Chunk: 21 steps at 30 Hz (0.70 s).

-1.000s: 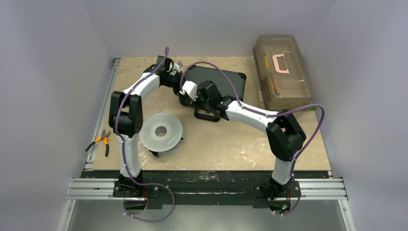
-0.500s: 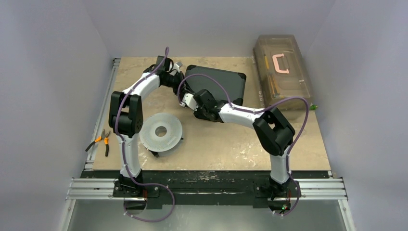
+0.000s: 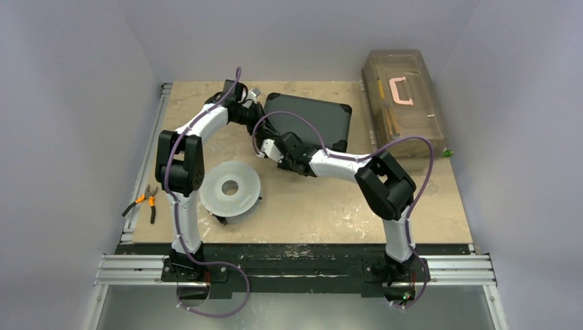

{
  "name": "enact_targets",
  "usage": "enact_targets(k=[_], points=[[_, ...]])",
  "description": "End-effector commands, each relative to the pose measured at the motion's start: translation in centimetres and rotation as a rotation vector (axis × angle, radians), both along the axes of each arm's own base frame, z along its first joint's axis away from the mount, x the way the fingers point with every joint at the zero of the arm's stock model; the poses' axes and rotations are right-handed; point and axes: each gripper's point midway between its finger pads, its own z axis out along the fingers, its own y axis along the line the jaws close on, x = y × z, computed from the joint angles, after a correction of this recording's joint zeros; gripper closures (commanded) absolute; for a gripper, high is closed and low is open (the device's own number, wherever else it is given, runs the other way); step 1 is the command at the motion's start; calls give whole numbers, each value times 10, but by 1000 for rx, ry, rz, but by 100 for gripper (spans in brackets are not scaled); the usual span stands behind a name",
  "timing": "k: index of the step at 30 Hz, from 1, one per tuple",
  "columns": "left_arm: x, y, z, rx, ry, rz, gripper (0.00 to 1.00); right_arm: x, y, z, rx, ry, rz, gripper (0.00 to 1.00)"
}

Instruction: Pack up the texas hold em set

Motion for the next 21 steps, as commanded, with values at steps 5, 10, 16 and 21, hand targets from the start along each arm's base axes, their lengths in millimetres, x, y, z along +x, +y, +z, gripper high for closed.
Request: enact_targets(k=[5, 10, 16, 21], points=[[-18, 34, -69, 211, 160, 58, 100, 14, 11, -25, -94, -29, 47, 100], [-19, 33, -69, 210, 162, 58, 100, 17, 10, -47, -195, -13, 64, 100], [-20, 34, -69, 211, 166, 59, 100, 20, -13, -77, -338, 52, 3, 100], [-19, 34, -68, 207, 163, 61, 100, 11, -20, -75, -254, 70, -6, 100]])
